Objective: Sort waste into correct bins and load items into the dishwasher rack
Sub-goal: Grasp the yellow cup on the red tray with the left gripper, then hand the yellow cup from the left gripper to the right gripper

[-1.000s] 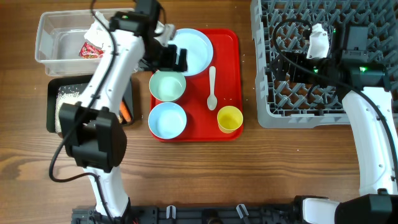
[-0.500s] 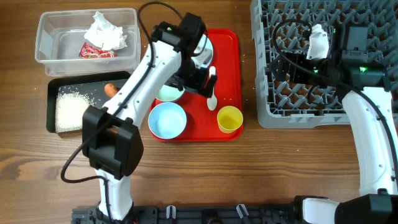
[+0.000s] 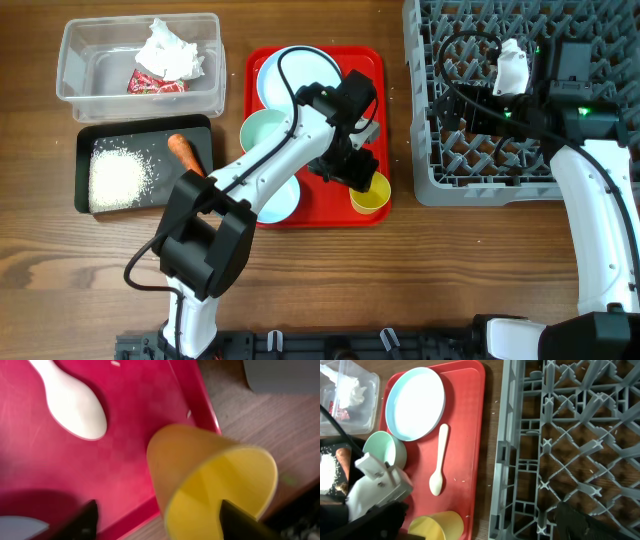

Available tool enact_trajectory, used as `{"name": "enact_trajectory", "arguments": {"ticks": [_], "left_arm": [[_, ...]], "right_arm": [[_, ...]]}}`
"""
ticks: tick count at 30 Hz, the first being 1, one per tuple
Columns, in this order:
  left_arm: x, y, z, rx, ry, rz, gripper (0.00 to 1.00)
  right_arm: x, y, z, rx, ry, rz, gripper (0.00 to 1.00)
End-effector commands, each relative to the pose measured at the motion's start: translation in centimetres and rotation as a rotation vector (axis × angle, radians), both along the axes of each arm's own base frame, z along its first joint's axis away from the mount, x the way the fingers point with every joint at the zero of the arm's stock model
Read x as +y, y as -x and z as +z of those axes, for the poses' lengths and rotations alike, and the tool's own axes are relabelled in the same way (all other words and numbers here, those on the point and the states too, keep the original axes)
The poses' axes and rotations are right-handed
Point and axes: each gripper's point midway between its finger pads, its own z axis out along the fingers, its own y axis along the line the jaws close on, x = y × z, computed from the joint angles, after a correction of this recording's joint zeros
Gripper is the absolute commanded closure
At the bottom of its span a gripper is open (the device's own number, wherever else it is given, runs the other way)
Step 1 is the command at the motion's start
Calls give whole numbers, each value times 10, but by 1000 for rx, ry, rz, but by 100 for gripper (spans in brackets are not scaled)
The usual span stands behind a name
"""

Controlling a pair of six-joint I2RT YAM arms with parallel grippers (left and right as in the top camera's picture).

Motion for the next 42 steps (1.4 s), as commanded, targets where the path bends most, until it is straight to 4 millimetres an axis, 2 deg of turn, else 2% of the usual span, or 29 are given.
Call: {"name": "enact_trajectory", "arguments": {"ticks": [1, 2, 3, 4, 7, 10, 11, 15, 18, 22, 25, 29, 32, 35, 42], "left_arm": [[-4, -4, -7, 8, 19, 94, 46], [-6, -7, -6, -4, 29, 94, 61], [-7, -8, -6, -11, 36, 94, 69], [-9, -10, -6, -18, 40, 92, 73], [-10, -8, -11, -15, 38, 108, 75], [-7, -3, -17, 0, 25, 106, 86], [-7, -3, -17, 0, 25, 106, 96], [-11, 1, -13, 49, 52, 173, 96], [-18, -1, 14, 118, 199, 194, 96], [-2, -25, 79, 152, 490, 233, 96], [14, -40, 130, 169, 750, 218, 96], [40, -60, 178, 152, 1030, 173, 96], [48, -61, 215, 135, 1228, 58, 96], [43, -57, 220, 133, 1254, 15, 96], [39, -53, 226, 132, 1285, -30, 96]], "right_arm": [[0, -4, 2, 0, 4, -8, 0], [0, -4, 2, 0, 4, -8, 0], [0, -4, 2, 0, 4, -8, 0], [0, -4, 2, 0, 4, -8, 0], [0, -4, 2, 0, 4, -8, 0], [0, -4, 2, 0, 4, -8, 0], [0, -4, 2, 0, 5, -8, 0], [0, -4, 2, 1, 4, -8, 1], [3, -3, 2, 4, -14, 0, 0], [26, 0, 14, -15, -137, 85, 0], [50, 4, 32, -67, -259, 204, 0], [87, 19, 75, -198, -489, 457, 0], [105, 35, 115, -327, -653, 651, 0], [117, 44, 131, -395, -696, 758, 0], [158, 50, 123, -393, -624, 826, 1]]}}
